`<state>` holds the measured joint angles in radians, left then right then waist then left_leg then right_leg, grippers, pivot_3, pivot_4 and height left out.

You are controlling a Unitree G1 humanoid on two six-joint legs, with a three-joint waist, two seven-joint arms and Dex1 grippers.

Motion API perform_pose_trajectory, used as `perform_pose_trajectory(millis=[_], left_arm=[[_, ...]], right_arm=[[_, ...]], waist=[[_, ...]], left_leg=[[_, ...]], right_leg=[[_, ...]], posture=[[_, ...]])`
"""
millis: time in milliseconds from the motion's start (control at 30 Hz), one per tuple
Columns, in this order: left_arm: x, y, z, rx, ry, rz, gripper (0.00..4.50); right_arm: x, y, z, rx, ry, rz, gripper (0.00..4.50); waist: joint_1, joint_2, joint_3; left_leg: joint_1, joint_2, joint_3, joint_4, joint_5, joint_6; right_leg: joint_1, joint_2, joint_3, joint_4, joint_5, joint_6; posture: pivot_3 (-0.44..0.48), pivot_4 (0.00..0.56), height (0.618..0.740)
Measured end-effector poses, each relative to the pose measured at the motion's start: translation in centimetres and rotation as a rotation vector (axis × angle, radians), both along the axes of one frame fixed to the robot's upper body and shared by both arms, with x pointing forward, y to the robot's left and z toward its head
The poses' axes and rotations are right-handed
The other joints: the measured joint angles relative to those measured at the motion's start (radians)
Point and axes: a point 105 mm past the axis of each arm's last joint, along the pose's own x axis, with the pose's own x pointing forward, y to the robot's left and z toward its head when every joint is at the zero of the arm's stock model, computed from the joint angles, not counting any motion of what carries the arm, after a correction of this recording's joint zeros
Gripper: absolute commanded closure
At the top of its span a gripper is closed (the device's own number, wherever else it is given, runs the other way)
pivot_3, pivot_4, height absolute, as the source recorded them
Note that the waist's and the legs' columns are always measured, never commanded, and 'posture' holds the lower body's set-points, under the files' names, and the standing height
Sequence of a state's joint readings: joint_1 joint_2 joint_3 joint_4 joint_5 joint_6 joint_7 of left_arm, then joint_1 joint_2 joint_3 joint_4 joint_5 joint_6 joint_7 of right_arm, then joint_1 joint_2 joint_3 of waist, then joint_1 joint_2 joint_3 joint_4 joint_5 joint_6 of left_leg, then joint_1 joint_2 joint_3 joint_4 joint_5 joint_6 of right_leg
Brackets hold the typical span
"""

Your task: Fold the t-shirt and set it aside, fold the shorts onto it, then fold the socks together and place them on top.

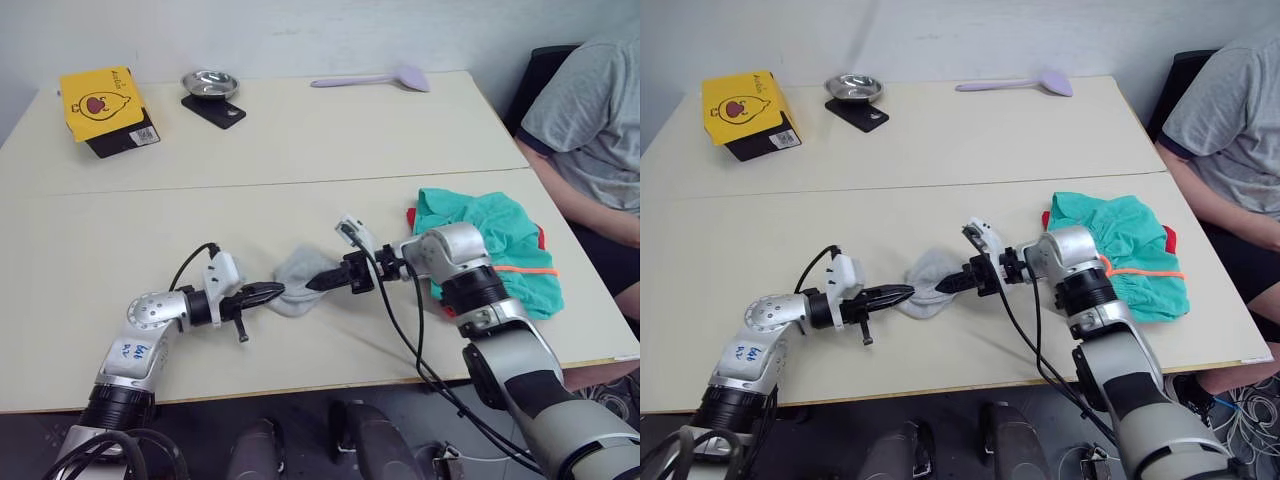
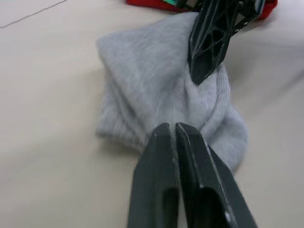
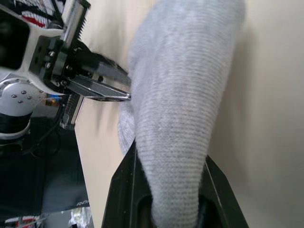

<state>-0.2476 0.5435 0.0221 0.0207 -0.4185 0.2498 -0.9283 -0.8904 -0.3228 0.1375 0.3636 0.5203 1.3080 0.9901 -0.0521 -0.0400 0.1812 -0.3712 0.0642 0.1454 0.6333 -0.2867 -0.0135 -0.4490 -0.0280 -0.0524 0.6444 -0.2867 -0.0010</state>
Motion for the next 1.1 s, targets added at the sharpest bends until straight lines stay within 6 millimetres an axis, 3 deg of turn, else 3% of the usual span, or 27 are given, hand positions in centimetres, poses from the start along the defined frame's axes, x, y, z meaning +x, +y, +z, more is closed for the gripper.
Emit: perform_pose_trajectory(millis=[167, 333, 433, 500, 600, 700, 833, 967, 1100], left_arm=[[-1.2, -0.8, 4.1, -0.107, -0.075, -0.051, 1.54], [-2.9, -1.5, 6.1, -0.139, -0.106, -0.112, 0.00], [-3.5, -2.8, 8.2, -0.169, -0.156, -0.173, 0.00], [-3.3, -3.3, 9.6, -0.183, -0.200, -0.191, 0.00], [-3.1, -3.8, 10.5, -0.195, -0.231, -0.205, 0.00], [-3.0, -3.9, 10.3, -0.193, -0.216, -0.214, 0.00], [-3.1, -3.7, 10.2, -0.165, -0.215, -0.226, 0.00], [-3.0, -3.5, 9.8, -0.148, -0.214, -0.211, 0.00], [-3.1, -3.3, 9.6, -0.132, -0.216, -0.208, 0.00]], right_arm=[[-2.2, -2.7, 4.5, 0.128, -0.103, -0.021, 4.42], [-4.0, -7.4, 8.1, 0.195, -0.228, -0.155, 4.42], [-3.6, -11.8, 10.5, 0.220, -0.320, -0.343, 4.42], [-2.9, -14.8, 11.0, 0.211, -0.322, -0.490, 4.42], [-2.9, -18.1, 9.3, 0.136, -0.267, -0.627, 4.42], [-2.8, -19.7, 6.5, 0.089, -0.166, -0.695, 4.42], [-1.5, -21.9, 4.5, 0.094, -0.084, -0.818, 4.42], [-0.3, -23.4, 1.7, -0.008, -0.038, -0.918, 4.42], [-0.2, -24.8, 1.1, -0.061, -0.036, -0.963, 3.13]], waist=[[-0.001, 0.000, 0.000], [-0.001, 0.001, 0.001], [0.000, 0.001, 0.001], [0.002, 0.001, 0.001], [0.004, 0.001, 0.001], [-0.006, 0.002, 0.002], [-0.003, 0.003, 0.003], [-0.001, 0.004, 0.003], [0.000, 0.004, 0.003]], left_leg=[[0.000, 0.000, 0.000, -0.001, -0.001, -0.002], [0.001, 0.000, 0.000, -0.002, -0.001, -0.001], [0.002, -0.001, -0.001, -0.001, 0.000, 0.000], [0.002, -0.001, -0.001, -0.002, 0.002, 0.001], [0.002, -0.002, -0.001, -0.003, 0.002, 0.001], [0.002, -0.001, 0.001, -0.002, 0.004, -0.002], [0.002, -0.001, 0.001, -0.002, 0.006, -0.004], [0.002, -0.002, 0.001, -0.002, 0.006, -0.004], [0.002, -0.002, 0.001, -0.002, 0.006, -0.004]], right_leg=[[0.000, 0.001, 0.000, -0.002, 0.000, 0.000], [0.001, 0.002, 0.000, -0.003, 0.000, 0.001], [0.002, 0.002, 0.001, -0.003, 0.001, 0.002], [0.003, 0.003, 0.002, -0.007, 0.001, 0.003], [0.003, 0.003, 0.003, -0.007, 0.002, 0.004], [0.003, 0.003, 0.003, -0.007, 0.001, 0.005], [0.003, 0.004, 0.004, -0.007, 0.002, 0.006], [0.003, 0.004, 0.005, -0.007, 0.002, 0.007], [0.003, 0.004, 0.005, -0.007, 0.002, 0.007]], posture=[[0.000, 0.150, 0.740], [0.000, 0.150, 0.740], [0.000, 0.150, 0.740], [0.000, 0.150, 0.740], [0.000, 0.150, 0.740], [0.000, 0.150, 0.740], [0.000, 0.150, 0.740], [0.000, 0.150, 0.740], [0.000, 0.150, 0.740]])
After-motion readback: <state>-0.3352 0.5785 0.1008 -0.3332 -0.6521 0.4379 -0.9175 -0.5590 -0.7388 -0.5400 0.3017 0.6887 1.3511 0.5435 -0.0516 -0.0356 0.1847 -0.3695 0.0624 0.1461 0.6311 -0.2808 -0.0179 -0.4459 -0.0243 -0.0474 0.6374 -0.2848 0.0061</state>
